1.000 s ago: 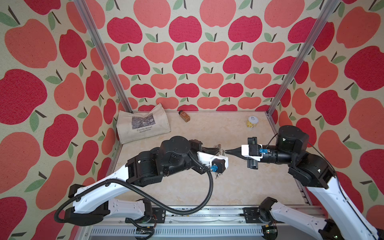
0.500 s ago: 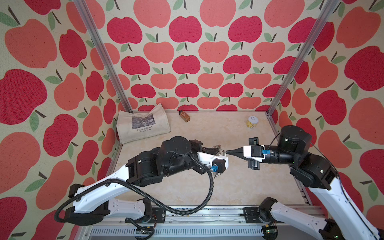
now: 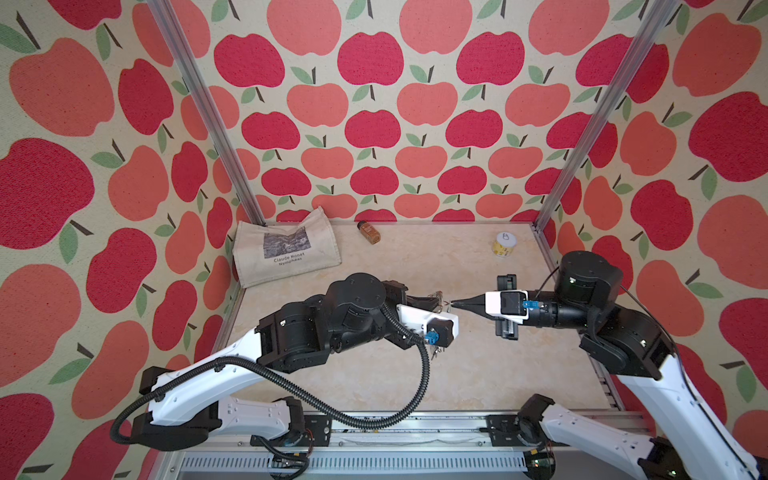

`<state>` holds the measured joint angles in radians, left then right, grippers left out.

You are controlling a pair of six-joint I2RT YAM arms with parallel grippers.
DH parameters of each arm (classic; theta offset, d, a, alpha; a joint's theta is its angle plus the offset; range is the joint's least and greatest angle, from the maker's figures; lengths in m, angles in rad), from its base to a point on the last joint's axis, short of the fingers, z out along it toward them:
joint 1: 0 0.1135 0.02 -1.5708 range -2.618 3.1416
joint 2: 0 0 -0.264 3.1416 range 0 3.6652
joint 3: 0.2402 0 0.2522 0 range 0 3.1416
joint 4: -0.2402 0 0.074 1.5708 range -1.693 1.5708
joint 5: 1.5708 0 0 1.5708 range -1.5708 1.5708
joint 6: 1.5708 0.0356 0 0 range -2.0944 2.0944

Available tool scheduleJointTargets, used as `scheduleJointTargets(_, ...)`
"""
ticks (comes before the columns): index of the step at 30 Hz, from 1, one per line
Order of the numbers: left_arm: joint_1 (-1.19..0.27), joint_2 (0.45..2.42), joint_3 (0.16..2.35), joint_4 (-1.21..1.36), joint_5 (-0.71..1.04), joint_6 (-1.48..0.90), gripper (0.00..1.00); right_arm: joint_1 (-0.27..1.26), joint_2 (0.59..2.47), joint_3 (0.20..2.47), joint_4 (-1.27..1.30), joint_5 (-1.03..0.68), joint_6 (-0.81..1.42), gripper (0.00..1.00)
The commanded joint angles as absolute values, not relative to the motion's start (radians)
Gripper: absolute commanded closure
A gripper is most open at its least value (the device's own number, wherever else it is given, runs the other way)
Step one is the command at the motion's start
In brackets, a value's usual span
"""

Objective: Put the keys on the keyring

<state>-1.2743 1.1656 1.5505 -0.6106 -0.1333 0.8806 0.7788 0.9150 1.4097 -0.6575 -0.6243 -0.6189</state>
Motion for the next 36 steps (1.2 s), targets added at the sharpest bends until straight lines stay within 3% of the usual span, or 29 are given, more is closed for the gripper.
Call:
scheduleJointTargets(1,-1.278,1.159,1.593,-0.597,-0.141,0.879,1.00,0.785,0.913,1.426,-0.686,-0.608,-0.639,1.00)
scheduleJointTargets(36,-1.282,1.157,1.598,-0.602,-0.150,0.886,1.00,0.786,0.904,1.431,-0.723,-0.589,-0.648,1.00)
